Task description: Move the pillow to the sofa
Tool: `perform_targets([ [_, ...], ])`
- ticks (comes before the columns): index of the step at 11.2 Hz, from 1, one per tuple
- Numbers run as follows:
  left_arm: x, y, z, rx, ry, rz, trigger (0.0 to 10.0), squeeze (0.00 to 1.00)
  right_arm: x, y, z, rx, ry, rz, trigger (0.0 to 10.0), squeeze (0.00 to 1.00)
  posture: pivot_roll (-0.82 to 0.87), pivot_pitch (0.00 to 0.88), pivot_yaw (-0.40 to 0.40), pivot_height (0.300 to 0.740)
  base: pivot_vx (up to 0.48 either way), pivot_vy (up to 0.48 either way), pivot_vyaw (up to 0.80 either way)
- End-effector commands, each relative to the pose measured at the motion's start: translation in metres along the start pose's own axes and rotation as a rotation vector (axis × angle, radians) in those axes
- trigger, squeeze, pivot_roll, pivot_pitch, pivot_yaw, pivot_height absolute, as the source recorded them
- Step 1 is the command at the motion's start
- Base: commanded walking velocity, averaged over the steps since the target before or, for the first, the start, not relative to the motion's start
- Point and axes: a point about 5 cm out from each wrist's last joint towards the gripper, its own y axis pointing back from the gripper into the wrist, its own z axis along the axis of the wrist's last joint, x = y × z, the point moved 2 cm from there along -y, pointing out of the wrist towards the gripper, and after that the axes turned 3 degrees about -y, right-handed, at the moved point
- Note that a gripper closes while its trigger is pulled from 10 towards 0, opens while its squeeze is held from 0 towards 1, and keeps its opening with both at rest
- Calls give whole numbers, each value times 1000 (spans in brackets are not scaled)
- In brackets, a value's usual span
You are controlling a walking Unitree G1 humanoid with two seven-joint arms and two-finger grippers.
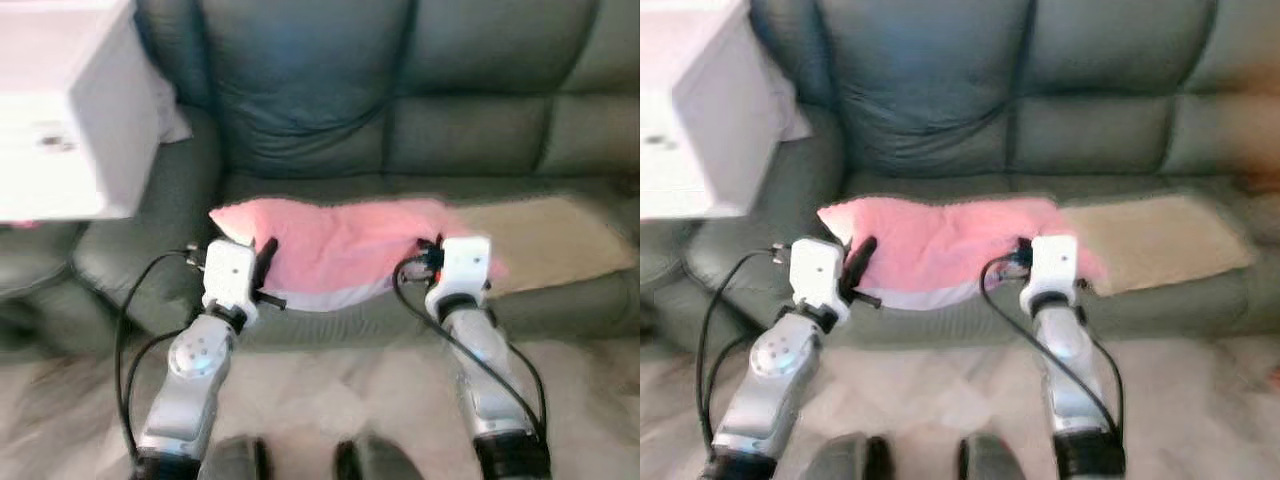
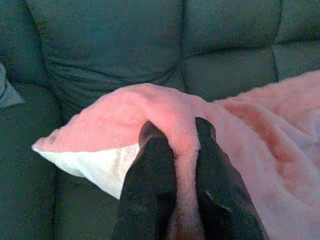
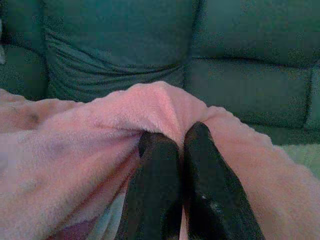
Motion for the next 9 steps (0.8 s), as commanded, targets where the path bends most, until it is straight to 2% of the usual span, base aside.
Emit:
perform_targets([
  [1,-5,-1,6,-23,-6,-18,10000,0,-5,-1,5,-24,3,-17,10000,0,-49,129,-38,740,0,0,0],
  [3,-2,2,3,-21,0,-17,10000,0,-7,3,3,-19,8,-21,10000,0,-52,133,-41,740,0,0,0],
  [5,4,8,-8,17,10,0,10000,0,-12,11,-3,2,20,-30,10000,0,-57,139,-38,740,300,0,-713],
  [7,7,7,-5,8,3,9,10000,0,-13,15,-6,7,23,-31,10000,0,-56,143,-36,740,339,0,-675],
  [9,8,7,-4,4,-6,11,10000,0,-12,17,-7,13,24,-26,10000,0,-56,146,-35,740,476,0,0],
])
